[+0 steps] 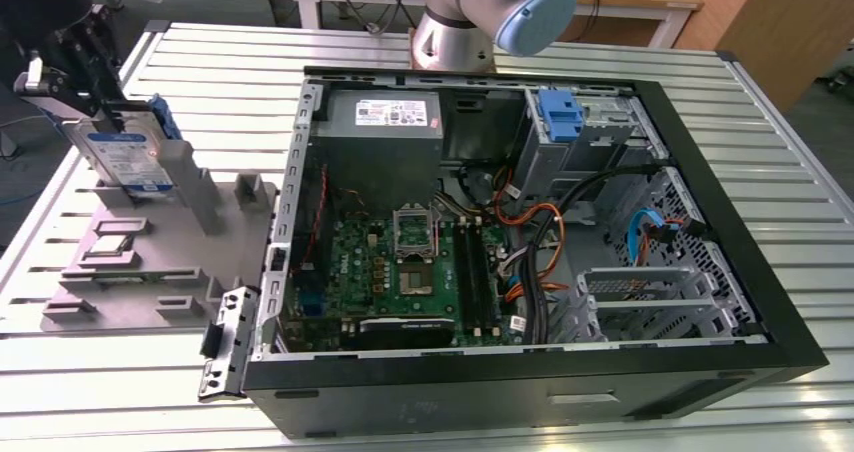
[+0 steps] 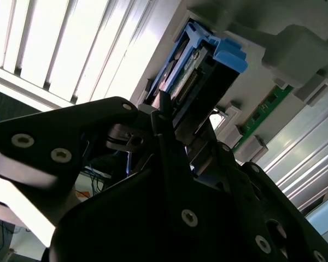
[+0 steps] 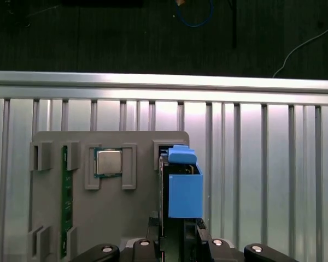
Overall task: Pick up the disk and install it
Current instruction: 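Pick up the disk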
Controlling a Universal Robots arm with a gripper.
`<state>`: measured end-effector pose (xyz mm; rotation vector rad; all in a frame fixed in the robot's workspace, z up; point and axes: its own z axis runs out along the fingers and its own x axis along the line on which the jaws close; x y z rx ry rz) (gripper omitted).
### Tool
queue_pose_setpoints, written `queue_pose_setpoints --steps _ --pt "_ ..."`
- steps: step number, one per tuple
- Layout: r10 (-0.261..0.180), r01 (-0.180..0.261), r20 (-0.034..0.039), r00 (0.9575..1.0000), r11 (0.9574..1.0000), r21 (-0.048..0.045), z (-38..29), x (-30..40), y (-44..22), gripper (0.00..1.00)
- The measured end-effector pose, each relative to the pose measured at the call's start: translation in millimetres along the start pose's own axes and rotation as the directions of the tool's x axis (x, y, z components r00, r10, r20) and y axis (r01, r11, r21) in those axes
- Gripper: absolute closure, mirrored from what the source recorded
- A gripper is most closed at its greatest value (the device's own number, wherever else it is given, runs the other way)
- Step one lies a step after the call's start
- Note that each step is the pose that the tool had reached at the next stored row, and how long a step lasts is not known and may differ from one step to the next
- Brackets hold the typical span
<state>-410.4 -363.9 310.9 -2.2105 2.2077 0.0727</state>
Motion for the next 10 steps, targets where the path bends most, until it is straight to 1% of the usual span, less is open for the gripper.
queue_pose_setpoints --steps 10 --pt "0.004 -0.004 -0.0003 1.0 1.0 -0.0001 -0.1 -0.1 0.0 0.65"
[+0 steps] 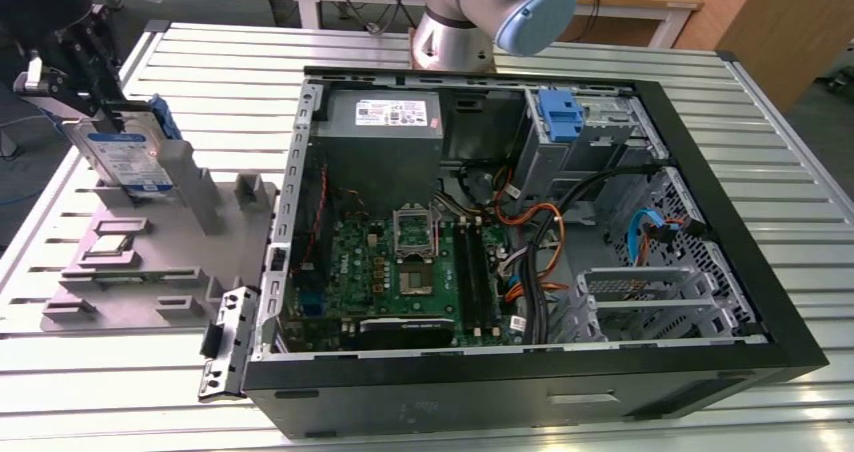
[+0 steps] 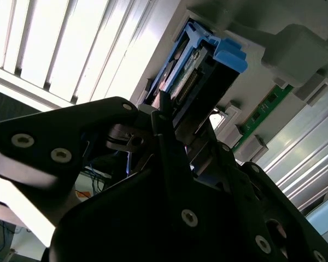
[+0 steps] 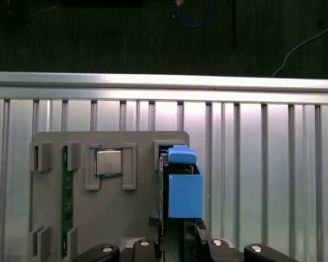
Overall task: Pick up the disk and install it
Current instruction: 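Pick up the disk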
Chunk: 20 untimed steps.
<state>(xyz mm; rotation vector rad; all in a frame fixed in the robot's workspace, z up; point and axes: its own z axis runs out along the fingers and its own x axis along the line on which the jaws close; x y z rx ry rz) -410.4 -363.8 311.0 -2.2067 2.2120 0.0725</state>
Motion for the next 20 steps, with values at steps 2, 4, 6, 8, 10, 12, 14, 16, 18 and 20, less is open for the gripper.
queue_pose_setpoints --steps 2,4,6,8,10,12,14,16,18,20 --pt "0.0 0.0 0.0 1.0 1.0 0.0 0.0 0.0 0.0 0.65" --pt "0.0 0.0 0.0 1.0 1.0 0.0 0.0 0.0 0.0 0.65" --pt "0.0 0.0 -0.0001 1.0 1.0 -0.0002 -0.5 0.0 0.0 0.65" --pt "0.0 0.0 0.0 1.0 1.0 -0.0001 -4.0 -0.2 0.1 0.65" --pt "0.0 0.0 0.0 1.0 1.0 0.0 -8.4 -0.4 0.2 0.65" --pt "0.0 0.0 0.0 1.0 1.0 -0.0001 -14.5 -0.7 0.3 0.65" --pt "0.0 0.0 0.0001 1.0 1.0 0.0001 -20.8 -0.9 0.4 0.65" --pt "0.0 0.0 0.0 1.0 1.0 0.0 -28.0 -1.3 0.6 0.65" --pt "0.0 0.0 0.0 1.0 1.0 0.0001 -35.4 -1.6 0.8 0.65" --pt "0.0 0.0 0.0001 1.0 1.0 0.0001 -43.9 -2.0 1.0 0.65"
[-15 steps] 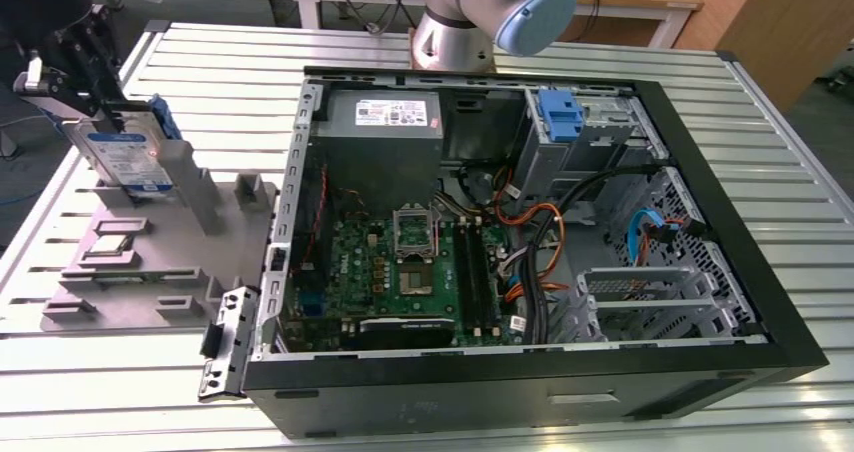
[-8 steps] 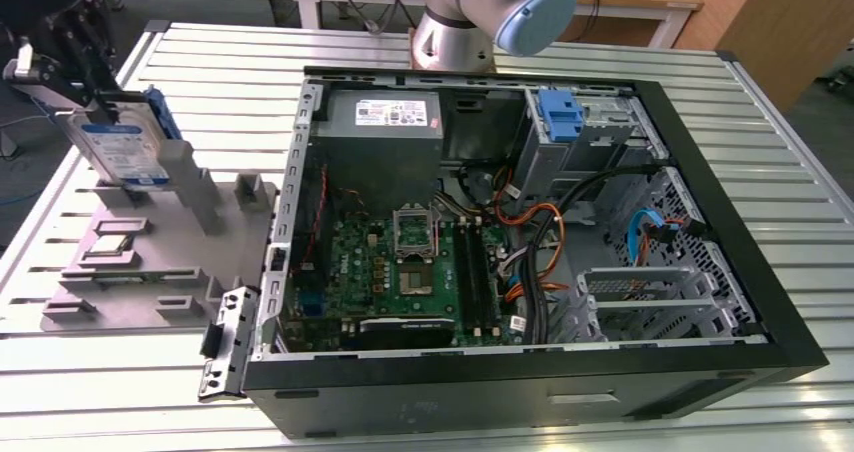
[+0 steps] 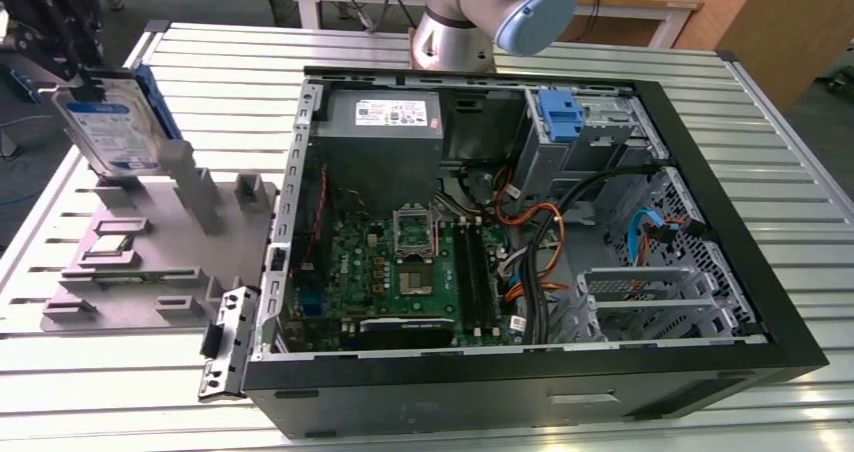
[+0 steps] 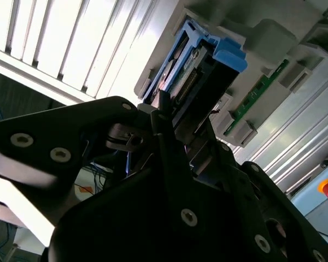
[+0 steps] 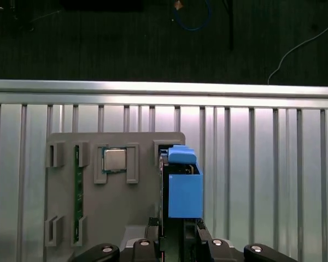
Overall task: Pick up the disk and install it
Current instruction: 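Pick up the disk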
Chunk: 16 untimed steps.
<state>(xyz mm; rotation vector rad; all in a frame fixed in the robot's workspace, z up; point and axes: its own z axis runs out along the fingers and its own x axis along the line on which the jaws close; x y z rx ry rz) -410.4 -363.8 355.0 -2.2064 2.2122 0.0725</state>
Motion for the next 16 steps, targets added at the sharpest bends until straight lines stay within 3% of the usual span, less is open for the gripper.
queue_pose_setpoints --steps 6,8,16 --pt "0.0 0.0 0.0 1.0 1.0 0.0 -26.0 -1.1 0.5 0.65" --pt "0.0 0.0 -0.0001 1.0 1.0 -0.0001 -31.8 -1.4 0.7 0.65" --pt "0.0 0.0 -0.0001 1.0 1.0 -0.0002 -33.1 -1.4 0.7 0.65"
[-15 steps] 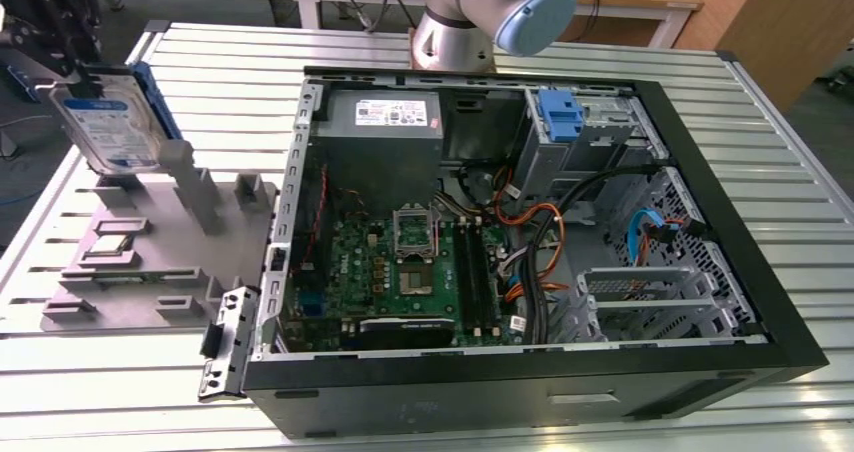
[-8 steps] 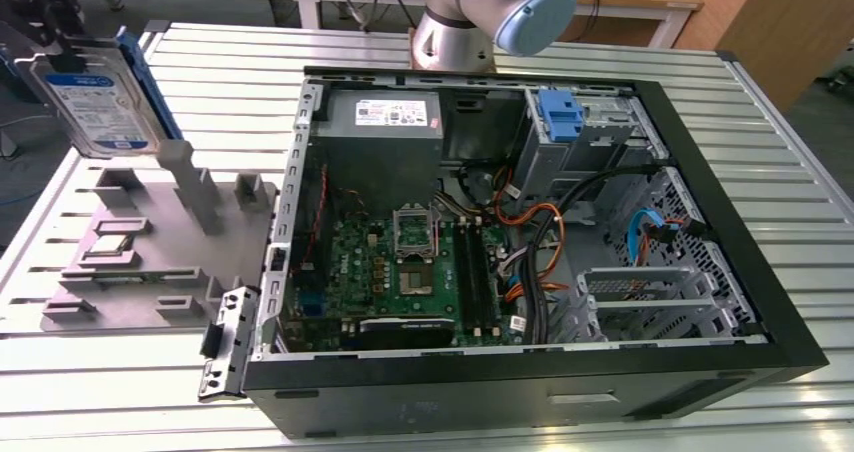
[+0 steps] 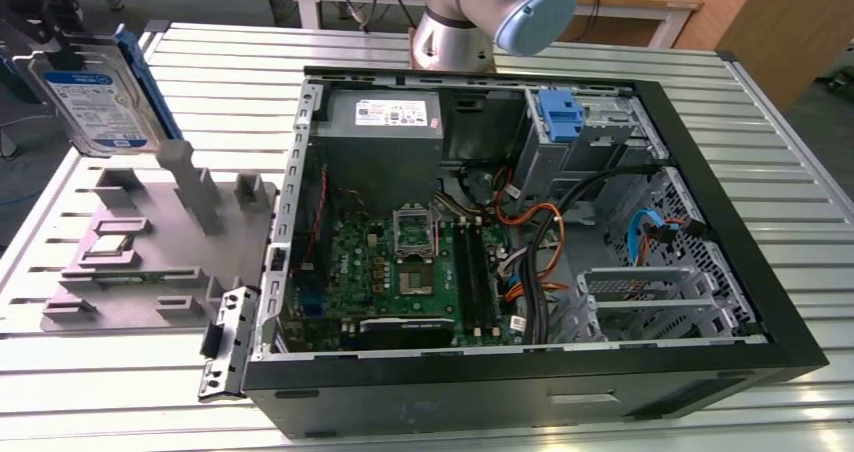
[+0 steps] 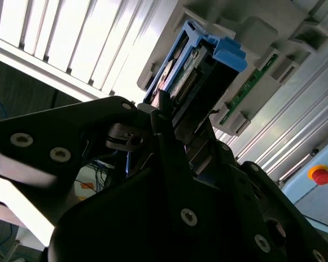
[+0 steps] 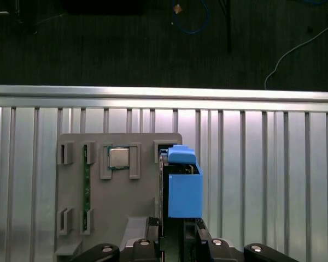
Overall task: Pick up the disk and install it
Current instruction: 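Pick up the disk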
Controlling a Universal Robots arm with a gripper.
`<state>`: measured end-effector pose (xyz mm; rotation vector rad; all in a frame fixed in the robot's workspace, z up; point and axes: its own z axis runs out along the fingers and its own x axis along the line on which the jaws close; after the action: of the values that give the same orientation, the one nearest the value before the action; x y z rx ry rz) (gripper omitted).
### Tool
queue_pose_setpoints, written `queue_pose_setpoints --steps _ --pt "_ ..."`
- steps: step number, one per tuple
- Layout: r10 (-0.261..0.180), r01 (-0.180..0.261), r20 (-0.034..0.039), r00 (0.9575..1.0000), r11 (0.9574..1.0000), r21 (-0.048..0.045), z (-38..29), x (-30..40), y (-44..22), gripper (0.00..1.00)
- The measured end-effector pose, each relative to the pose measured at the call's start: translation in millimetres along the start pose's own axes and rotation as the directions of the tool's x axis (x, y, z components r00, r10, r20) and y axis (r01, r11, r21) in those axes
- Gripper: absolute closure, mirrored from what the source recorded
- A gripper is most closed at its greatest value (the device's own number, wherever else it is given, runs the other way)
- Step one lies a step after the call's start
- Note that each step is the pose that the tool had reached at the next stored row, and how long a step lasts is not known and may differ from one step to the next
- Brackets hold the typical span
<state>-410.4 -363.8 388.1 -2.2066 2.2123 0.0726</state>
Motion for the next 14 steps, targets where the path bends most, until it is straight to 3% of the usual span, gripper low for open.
queue_pose_setpoints --steps 4,14 --pt "0.0 0.0 0.0001 1.0 1.0 0.0002 -5.4 -0.3 0.1 0.65" --pt "0.0 0.0 0.0001 1.0 1.0 0.0001 -28.7 -1.3 0.6 0.65"
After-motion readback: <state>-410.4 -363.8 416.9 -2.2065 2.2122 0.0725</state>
